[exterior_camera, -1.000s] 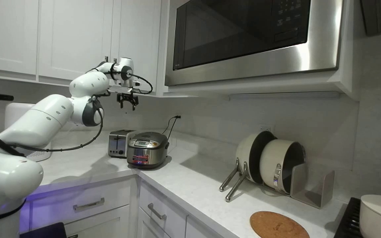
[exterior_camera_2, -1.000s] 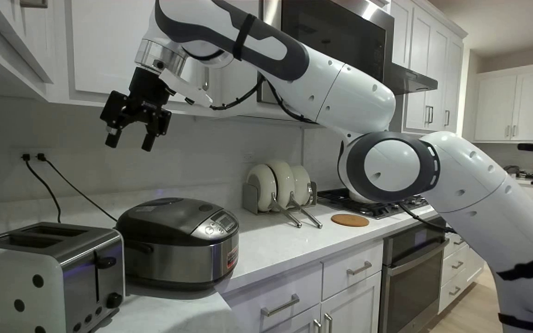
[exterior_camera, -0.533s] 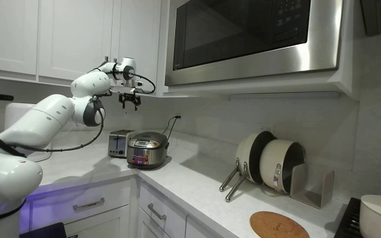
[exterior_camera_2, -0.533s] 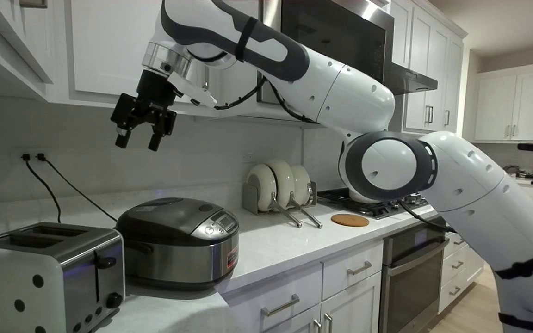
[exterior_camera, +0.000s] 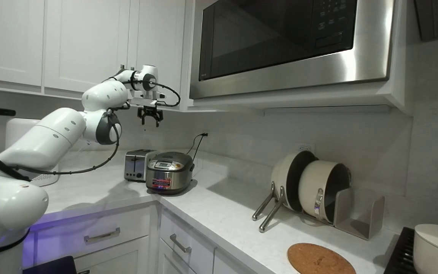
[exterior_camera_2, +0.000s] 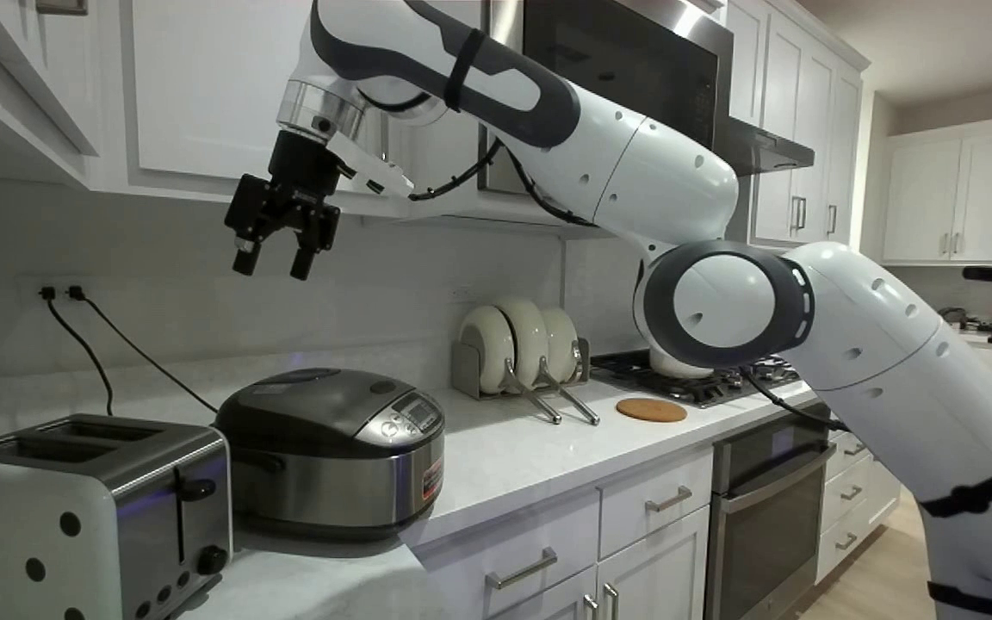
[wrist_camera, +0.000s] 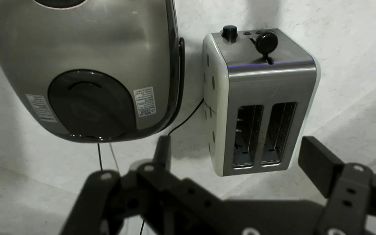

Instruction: Close the microwave door, close the rice cooker, push the lever on the toaster downwards

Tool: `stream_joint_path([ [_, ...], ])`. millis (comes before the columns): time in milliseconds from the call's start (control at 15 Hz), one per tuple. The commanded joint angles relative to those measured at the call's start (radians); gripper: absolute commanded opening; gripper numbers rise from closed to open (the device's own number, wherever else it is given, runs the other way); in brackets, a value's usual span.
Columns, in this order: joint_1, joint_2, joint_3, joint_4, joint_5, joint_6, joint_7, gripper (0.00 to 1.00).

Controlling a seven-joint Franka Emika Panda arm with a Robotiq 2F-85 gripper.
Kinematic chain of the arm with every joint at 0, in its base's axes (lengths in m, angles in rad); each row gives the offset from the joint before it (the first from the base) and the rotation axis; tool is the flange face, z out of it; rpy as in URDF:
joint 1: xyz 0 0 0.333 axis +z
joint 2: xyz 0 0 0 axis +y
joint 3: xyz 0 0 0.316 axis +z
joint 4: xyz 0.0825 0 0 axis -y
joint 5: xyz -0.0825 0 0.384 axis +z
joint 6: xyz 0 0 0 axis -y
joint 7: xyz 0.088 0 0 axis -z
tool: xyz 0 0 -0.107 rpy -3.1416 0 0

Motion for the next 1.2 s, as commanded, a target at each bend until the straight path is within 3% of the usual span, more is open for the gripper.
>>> stream_joint_path([
  [0, 0.006, -0.011, -0.018, -0.025, -0.012, 0.009, -0.004, 1.00],
  [467, -0.054, -0.098, -0.006, -0.019, 0.003, -0.061, -0.096, 1.00],
  [1133, -0.148, -0.293, 0.020, -0.021, 0.007, -0.260, -0.383, 1.00],
])
